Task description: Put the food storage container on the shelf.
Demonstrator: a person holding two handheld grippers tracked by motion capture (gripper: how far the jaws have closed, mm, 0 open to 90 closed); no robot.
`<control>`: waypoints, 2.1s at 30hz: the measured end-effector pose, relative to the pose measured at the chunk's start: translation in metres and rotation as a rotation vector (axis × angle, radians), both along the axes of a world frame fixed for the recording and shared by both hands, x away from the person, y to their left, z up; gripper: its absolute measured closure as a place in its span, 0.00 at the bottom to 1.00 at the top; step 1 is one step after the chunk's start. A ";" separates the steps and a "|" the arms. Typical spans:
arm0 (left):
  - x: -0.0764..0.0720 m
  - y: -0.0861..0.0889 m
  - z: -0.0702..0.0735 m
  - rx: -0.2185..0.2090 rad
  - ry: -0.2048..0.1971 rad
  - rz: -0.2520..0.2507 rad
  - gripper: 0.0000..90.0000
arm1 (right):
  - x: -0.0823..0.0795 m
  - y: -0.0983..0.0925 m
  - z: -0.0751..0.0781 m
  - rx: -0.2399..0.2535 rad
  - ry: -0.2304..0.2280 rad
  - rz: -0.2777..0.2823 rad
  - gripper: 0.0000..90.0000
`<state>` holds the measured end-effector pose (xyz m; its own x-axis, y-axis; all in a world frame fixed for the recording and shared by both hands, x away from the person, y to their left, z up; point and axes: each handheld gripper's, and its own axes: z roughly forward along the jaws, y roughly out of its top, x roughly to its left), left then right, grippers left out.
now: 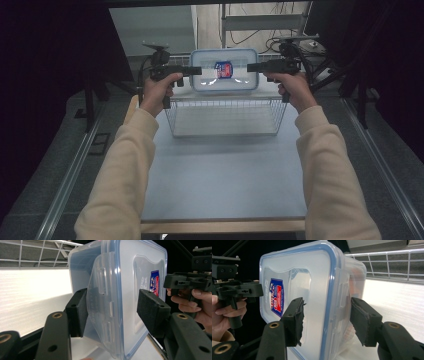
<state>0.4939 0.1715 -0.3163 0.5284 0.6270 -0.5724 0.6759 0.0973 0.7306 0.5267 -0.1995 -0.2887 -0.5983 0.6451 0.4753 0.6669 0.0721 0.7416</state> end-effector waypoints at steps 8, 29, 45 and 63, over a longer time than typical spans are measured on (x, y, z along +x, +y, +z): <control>0.010 -0.005 0.000 0.007 0.024 0.022 0.44 | 0.007 0.001 -0.004 0.025 0.037 -0.035 0.49; 0.032 -0.015 -0.015 -0.024 0.110 0.063 0.22 | 0.010 0.007 -0.011 -0.001 0.060 -0.128 0.44; 0.030 -0.019 -0.011 0.012 0.097 0.082 0.05 | -0.006 -0.006 -0.006 0.026 -0.044 -0.118 0.38; -0.036 -0.014 0.007 0.095 -0.074 0.018 0.07 | -0.044 -0.035 -0.008 0.029 -0.144 -0.049 0.34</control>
